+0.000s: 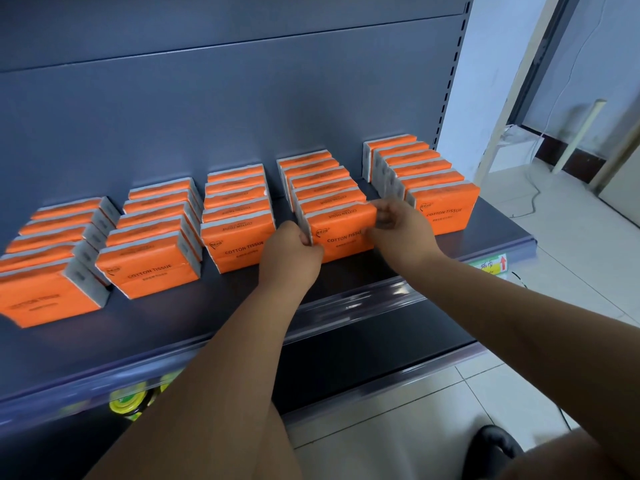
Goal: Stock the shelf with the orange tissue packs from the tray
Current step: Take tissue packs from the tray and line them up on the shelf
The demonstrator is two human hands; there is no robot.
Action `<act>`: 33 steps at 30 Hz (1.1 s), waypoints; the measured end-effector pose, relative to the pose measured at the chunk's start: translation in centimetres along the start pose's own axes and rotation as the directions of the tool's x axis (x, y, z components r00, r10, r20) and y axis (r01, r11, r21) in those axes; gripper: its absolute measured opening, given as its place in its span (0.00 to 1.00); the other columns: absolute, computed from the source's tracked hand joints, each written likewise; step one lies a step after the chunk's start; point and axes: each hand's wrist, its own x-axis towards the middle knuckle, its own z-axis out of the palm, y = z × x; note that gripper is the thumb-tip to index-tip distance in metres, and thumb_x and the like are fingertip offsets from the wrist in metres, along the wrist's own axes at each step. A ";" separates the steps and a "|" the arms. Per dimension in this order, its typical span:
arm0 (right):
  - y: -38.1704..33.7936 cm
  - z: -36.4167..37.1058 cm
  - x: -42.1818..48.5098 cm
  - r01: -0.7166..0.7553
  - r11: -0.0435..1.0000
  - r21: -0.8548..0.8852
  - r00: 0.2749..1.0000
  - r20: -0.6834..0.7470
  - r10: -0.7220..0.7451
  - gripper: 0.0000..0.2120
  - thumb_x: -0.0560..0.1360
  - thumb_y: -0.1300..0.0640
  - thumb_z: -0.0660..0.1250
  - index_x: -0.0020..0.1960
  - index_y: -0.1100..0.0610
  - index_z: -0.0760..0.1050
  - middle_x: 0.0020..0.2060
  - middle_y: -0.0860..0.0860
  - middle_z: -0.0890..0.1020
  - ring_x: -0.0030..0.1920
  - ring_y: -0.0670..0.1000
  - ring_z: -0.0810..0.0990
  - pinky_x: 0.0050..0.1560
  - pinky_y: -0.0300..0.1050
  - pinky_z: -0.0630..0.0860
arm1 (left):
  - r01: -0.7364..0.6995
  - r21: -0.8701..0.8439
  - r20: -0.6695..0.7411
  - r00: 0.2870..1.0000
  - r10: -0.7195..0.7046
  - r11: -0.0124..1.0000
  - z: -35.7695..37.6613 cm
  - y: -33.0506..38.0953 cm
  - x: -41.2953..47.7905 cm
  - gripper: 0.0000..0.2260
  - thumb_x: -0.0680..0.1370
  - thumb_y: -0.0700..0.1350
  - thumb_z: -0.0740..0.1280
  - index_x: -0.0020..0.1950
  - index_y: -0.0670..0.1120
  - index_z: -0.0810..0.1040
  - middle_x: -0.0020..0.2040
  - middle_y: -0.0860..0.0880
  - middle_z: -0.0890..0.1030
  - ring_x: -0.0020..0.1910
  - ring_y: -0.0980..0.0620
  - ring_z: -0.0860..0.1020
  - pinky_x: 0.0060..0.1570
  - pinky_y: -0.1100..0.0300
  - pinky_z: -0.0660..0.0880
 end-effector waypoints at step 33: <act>-14.8 9.0 -20.0 0.279 0.937 0.211 0.910 0.253 -0.328 0.16 0.84 0.51 0.64 0.69 0.52 0.77 0.57 0.33 0.79 0.63 0.37 0.73 0.68 0.34 0.67 | -0.002 0.291 -0.499 0.853 0.153 0.957 -18.1 -5.9 -17.5 0.21 0.82 0.63 0.57 0.55 0.47 0.79 0.50 0.43 0.84 0.52 0.36 0.80 0.45 0.46 0.76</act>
